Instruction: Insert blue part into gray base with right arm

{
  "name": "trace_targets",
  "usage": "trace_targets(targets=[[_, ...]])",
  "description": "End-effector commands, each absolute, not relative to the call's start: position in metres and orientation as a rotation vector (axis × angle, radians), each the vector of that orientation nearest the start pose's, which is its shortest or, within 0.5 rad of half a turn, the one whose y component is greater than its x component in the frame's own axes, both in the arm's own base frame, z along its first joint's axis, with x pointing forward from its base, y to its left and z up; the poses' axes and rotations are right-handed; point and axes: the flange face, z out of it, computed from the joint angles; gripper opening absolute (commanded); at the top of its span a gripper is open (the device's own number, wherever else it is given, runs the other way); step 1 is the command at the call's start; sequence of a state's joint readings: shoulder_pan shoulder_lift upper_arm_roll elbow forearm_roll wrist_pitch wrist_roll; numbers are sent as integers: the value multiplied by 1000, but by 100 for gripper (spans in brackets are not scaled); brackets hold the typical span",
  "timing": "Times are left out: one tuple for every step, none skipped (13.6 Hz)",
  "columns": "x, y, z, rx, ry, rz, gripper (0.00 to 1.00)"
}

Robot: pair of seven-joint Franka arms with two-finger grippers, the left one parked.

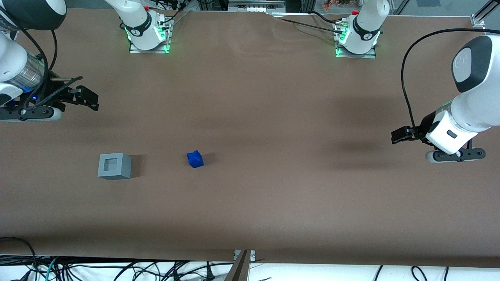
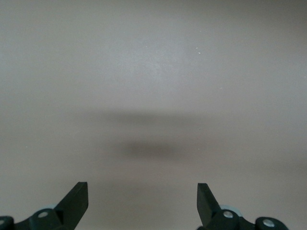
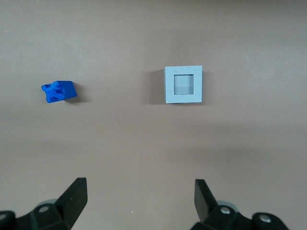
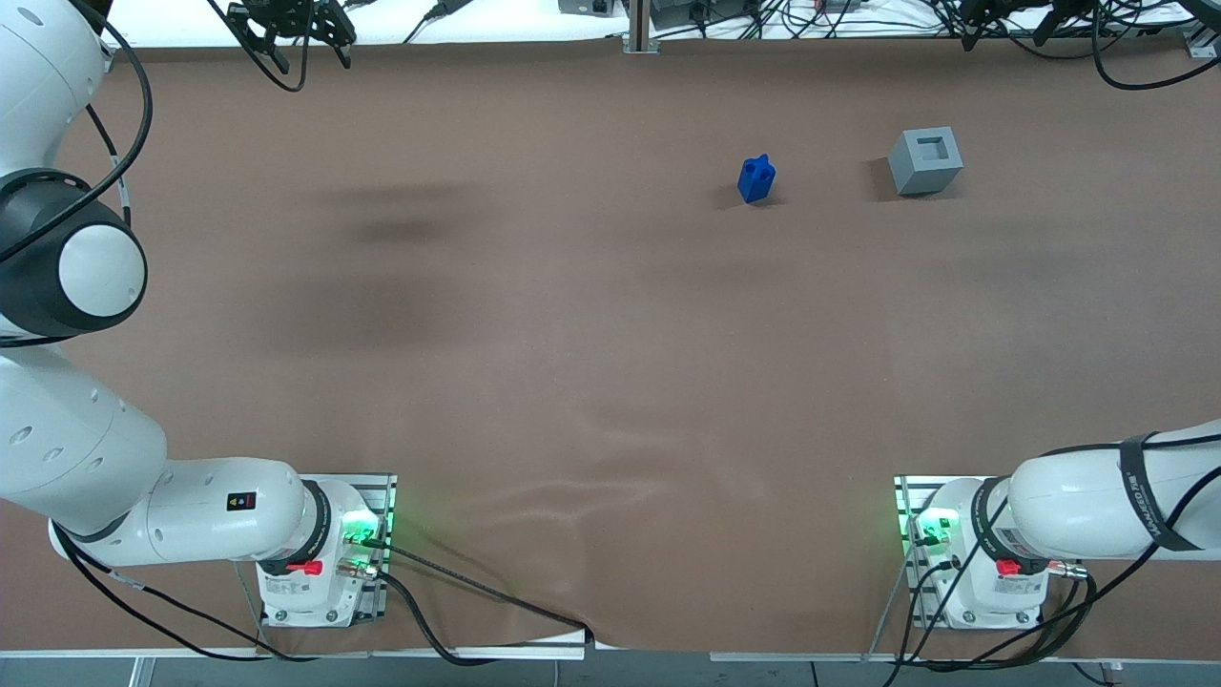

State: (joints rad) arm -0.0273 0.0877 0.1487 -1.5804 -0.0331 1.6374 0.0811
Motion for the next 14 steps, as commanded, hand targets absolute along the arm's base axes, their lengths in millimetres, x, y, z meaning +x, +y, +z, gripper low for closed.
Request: trace_targets(targets=[[582,61,586,-3165,-93,19,99],[582,61,586,-3165,-93,21,99],[582,61,586,-3168,-96,19,99],[582,60,586,-3177,-97,17,99],[582,61,586,-3179,-100,22,99],[582,60,586,-3179,-97,22,99],[582,61,586,-3179,-102,20,99],[582,61,586,-3179,-102,22,99],[582,60,586,-3179,-105,22,99],[582,61,586,-3178,-119,22,99],[582,60,585,-3179,-117,30,99],[582,60,585,-3179,-117,30,99],[582,60,586,-3179,-117,27,99],[582,60,586,-3179,-119,30,99]])
